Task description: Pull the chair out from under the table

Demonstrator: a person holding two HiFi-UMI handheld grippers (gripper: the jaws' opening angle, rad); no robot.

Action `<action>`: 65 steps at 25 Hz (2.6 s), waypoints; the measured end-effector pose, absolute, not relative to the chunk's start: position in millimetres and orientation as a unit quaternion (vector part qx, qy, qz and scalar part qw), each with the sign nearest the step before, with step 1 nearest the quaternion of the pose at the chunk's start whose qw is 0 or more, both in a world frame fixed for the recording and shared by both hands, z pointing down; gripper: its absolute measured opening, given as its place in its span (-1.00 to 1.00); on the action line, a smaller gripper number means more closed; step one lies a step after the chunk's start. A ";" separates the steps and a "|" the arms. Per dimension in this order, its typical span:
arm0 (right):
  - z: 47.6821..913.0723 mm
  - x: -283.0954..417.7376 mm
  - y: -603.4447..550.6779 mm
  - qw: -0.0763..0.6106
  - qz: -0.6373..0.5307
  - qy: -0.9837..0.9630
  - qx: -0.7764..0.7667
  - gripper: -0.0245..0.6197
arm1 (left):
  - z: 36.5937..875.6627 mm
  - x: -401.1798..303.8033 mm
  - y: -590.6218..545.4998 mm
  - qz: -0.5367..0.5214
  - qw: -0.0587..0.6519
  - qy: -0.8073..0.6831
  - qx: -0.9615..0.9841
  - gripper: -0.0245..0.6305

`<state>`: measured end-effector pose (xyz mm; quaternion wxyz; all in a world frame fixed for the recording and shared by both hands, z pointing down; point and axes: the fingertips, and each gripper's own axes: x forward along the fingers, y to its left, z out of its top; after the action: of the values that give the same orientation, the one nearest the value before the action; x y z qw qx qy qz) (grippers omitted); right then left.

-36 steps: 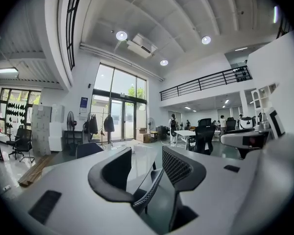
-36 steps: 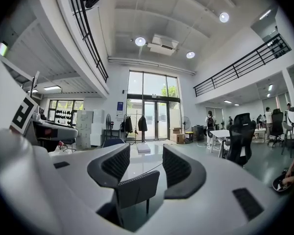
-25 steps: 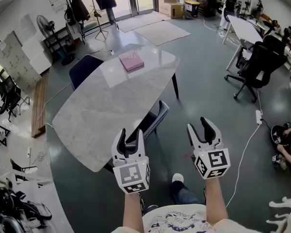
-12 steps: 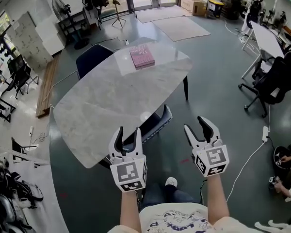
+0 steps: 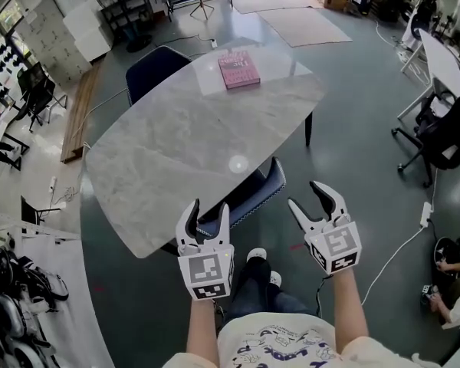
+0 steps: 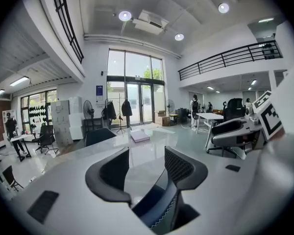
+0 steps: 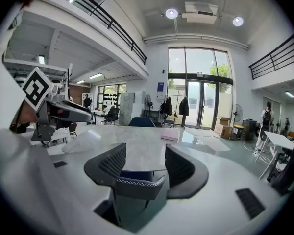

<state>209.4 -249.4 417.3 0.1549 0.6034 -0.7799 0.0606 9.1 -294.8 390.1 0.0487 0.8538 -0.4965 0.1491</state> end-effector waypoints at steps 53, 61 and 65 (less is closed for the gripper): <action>640.6 138.1 -325.1 0.532 -0.047 -0.813 0.231 0.01 | 646.1 35.5 -284.7 0.476 0.109 -0.215 0.846 -0.41; 645.8 133.4 -322.4 0.546 -0.086 -0.820 0.150 -0.18 | 647.3 36.7 -283.4 0.475 0.100 -0.200 0.851 -0.50; 649.2 132.0 -318.8 0.562 -0.109 -0.813 0.106 -0.39 | 648.3 36.2 -283.4 0.475 0.096 -0.199 0.852 -0.52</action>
<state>132.0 -318.8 649.2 0.5620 0.1059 -0.8130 -0.1094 36.2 -283.4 648.3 0.0960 0.8516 -0.1990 0.4753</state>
